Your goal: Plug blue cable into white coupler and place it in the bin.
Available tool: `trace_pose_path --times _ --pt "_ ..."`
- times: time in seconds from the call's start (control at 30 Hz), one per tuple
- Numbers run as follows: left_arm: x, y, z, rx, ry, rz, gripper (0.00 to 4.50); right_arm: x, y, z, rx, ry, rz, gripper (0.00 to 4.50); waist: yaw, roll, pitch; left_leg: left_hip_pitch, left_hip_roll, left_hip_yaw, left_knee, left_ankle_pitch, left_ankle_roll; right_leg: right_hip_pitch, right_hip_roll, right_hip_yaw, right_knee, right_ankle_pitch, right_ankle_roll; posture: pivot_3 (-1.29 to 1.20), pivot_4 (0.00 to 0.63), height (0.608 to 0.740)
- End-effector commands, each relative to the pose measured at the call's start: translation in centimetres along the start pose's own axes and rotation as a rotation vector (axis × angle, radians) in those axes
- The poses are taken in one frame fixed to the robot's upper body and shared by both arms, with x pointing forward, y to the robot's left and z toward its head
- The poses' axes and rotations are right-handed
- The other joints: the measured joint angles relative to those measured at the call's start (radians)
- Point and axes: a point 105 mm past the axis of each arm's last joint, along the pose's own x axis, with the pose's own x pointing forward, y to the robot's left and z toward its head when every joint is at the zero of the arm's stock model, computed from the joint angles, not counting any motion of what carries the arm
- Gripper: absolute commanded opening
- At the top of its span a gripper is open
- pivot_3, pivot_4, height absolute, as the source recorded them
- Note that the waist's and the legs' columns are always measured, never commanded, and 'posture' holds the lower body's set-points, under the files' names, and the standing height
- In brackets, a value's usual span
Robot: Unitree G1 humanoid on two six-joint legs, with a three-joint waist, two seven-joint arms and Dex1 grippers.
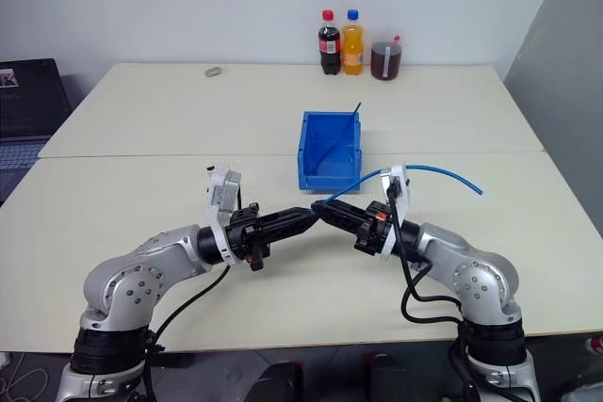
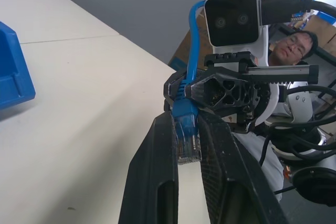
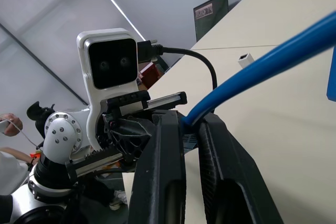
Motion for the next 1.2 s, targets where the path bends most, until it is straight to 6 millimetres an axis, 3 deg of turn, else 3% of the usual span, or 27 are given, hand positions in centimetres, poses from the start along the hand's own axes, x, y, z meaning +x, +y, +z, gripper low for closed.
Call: trace_pose_path --times 0.03,0.07,0.13,0.37,0.7,0.77,0.97,1.03,1.2 --pt "0.0 0.0 0.6 0.067 -0.01 0.01 0.27 0.5 1.9 -0.2 0.005 0.028 0.115 0.07 0.0 0.0 0.0 0.0 0.0 0.0 0.0 0.0 0.0 0.0 0.0 0.0 0.0 0.0 0.0 0.0 0.15 0.74" --pt "0.0 0.2 0.5 0.078 0.0 0.022 0.27 0.5 2.0 -0.2 0.005 0.031 0.117 0.07 0.0 0.0 0.0 0.0 0.0 0.0 0.0 0.0 0.0 0.0 0.0 0.0 0.0 0.0 0.0 0.0 0.15 0.74" --pt "-0.1 0.6 0.2 0.09 0.017 0.04 0.98 0.5 2.0 -0.2 0.005 0.033 0.118 0.07 0.0 0.0 0.0 0.0 0.0 0.0 0.0 0.0 0.0 0.0 0.0 0.0 0.0 0.0 0.0 0.0 0.15 0.74" --pt "-0.6 0.7 -0.2 0.121 0.039 0.059 2.34 0.5 1.9 -0.2 0.001 0.031 0.113 0.06 0.0 0.0 0.0 0.0 0.0 0.0 0.0 0.0 0.0 0.0 0.0 0.0 0.0 0.0 0.0 0.0 0.15 0.74" --pt "-3.3 0.5 -2.5 0.189 0.142 0.146 4.43 0.2 0.8 0.3 -0.024 0.014 0.073 0.06 -0.001 0.0 0.0 -0.001 0.0 0.0 -0.001 0.0 0.0 -0.001 0.0 0.0 -0.001 0.0 0.0 0.0 0.15 0.74" --pt "-4.1 1.2 -2.8 0.265 0.157 0.229 4.5 0.0 0.6 0.4 -0.03 0.014 0.062 0.06 0.0 0.0 0.0 -0.001 0.0 0.001 -0.001 0.0 0.0 -0.001 0.0 0.001 -0.001 0.0 0.0 0.0 0.15 0.74" --pt "-6.5 4.6 -1.2 0.426 -0.039 0.674 4.5 -1.2 -0.6 0.6 -0.062 0.011 -0.003 0.05 0.004 0.0 0.0 -0.001 0.0 0.001 -0.001 0.0 0.0 -0.001 -0.001 0.001 -0.001 0.0 0.0 0.0 0.15 0.74" --pt "-7.8 6.0 -1.0 0.432 -0.093 0.876 4.5 -1.6 -1.1 0.8 -0.075 0.005 -0.028 0.05 0.005 0.0 0.0 -0.001 0.0 0.0 -0.001 0.0 0.0 -0.001 -0.002 0.001 -0.001 0.0 0.0 0.0 0.15 0.74" --pt "-9.9 7.6 -1.6 0.411 -0.123 1.189 4.5 -2.1 -1.7 1.3 -0.091 -0.011 -0.063 0.05 0.004 0.0 0.0 -0.001 0.0 0.001 -0.001 0.0 0.0 -0.001 -0.001 0.001 -0.001 0.0 0.0 0.0 0.15 0.74"
